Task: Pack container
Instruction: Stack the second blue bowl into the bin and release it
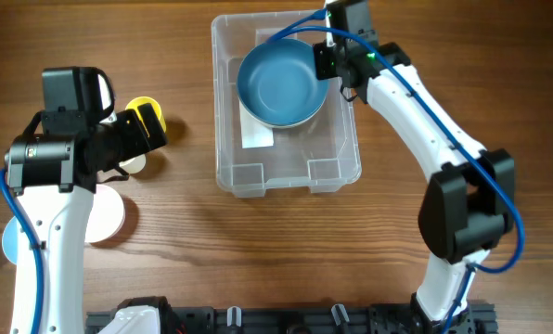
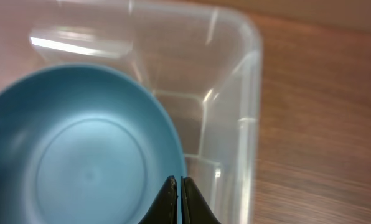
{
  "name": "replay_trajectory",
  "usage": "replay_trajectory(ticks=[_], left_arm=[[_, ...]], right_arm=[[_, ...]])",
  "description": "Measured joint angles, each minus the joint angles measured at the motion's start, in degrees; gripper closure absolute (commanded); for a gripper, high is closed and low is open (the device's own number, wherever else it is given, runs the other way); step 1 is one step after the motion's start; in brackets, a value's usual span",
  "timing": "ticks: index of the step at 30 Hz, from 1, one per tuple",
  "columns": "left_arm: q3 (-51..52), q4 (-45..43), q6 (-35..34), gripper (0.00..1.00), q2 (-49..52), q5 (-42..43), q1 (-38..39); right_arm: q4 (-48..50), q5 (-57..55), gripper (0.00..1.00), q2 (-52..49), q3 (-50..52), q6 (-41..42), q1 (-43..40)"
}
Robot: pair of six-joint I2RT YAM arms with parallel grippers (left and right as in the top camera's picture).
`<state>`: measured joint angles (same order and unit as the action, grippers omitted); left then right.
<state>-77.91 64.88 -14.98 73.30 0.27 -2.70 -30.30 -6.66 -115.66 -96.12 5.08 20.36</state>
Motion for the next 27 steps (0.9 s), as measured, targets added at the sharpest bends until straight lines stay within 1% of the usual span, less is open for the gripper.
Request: replay_trajectory(ticks=[3,14,18,24,27], left_arm=[[0.0,0.0,0.0,0.0,0.0,0.0,0.0],[0.0,0.0,0.0,0.0,0.0,0.0,0.0],[0.0,0.0,0.0,0.0,0.0,0.0,0.0],[0.0,0.0,0.0,0.0,0.0,0.0,0.0],[0.0,0.0,0.0,0.0,0.0,0.0,0.0]], right_arm=[[-0.1,1.3,0.96,-2.3,0.0,0.0,0.1],[0.0,1.7,0.96,-4.1,0.0,0.0,0.1],[-0.6,1.6,0.96,-7.0,0.0,0.0,0.1],[-0.2,1.0,0.96,-7.0,0.0,0.1,0.2],[1.6,0.3,0.96,-7.0,0.0,-0.2,0.2]])
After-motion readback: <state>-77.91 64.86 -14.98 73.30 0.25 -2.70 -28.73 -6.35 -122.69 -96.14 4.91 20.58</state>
